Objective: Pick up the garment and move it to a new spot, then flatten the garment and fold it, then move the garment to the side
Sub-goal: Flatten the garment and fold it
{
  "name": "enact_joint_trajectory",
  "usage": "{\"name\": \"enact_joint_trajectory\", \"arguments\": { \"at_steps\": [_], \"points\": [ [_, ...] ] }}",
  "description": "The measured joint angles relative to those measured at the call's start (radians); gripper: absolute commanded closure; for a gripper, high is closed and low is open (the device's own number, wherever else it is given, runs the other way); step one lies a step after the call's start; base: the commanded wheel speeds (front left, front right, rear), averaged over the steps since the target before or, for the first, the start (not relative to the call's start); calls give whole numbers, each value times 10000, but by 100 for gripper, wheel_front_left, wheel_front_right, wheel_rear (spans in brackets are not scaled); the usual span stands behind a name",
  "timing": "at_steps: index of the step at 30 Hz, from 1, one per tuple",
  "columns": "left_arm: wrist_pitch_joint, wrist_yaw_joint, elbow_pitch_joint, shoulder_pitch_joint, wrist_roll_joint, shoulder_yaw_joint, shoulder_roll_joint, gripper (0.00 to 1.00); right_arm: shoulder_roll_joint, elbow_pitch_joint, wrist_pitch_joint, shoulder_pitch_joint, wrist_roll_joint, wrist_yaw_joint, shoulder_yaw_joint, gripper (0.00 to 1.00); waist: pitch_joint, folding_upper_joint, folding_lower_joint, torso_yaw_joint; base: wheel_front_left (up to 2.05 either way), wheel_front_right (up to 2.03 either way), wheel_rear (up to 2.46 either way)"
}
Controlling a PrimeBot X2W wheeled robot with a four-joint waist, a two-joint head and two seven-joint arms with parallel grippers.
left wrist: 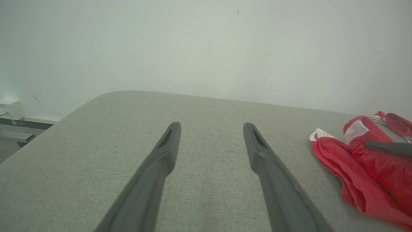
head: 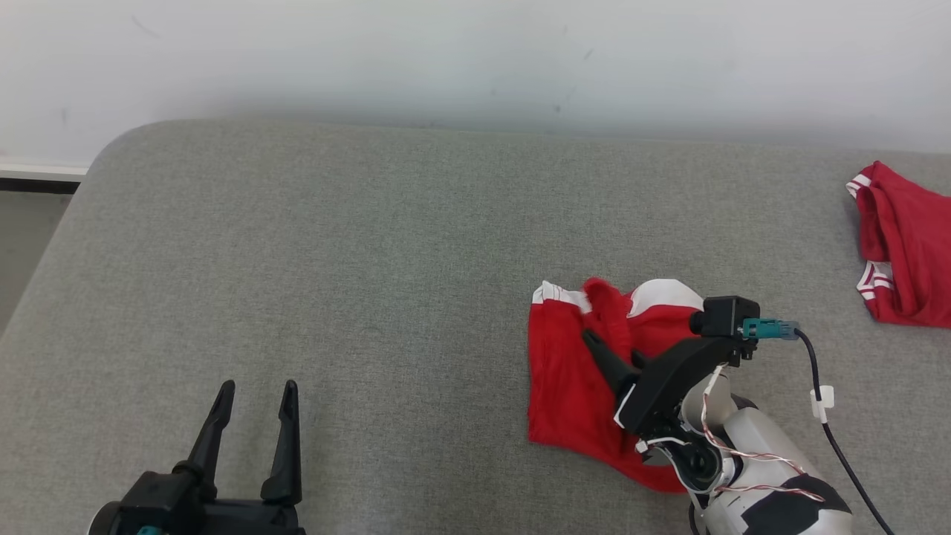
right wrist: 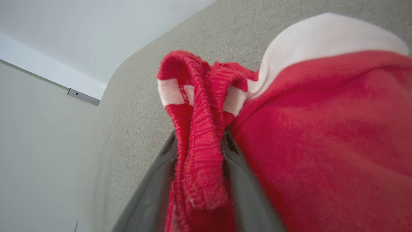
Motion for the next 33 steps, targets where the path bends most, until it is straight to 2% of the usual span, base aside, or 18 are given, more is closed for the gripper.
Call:
{"name": "enact_joint_trajectory", "arguments": {
  "at_steps": [4,12,17,23,33],
  "points": [
    [0,15,13,-17,6,56,0,0,-81,-249,-623,-47,-263,0,267,0,-1,0,0,-123,0,0,0],
    [0,13,-63,-13,92,341,-2,0,-1198,-1605,-2669,308,-882,0,568,0,-104,0,0,-576,0,0,0],
    [-2,29,-194,7,196,602,0,0,-1868,-2322,-4031,856,-1797,0,428,0,-161,0,0,-957,0,0,0],
    [-8,21,-280,21,316,909,-4,0,-2006,-3252,-4782,1801,-2690,0,-251,0,-224,0,-2,-1413,0,0,0],
    [-8,17,-466,130,364,1145,-2,0,-1532,-5200,-4966,3746,-4063,0,-1584,0,-508,0,-2,-1701,0,0,0]
  ]
}}
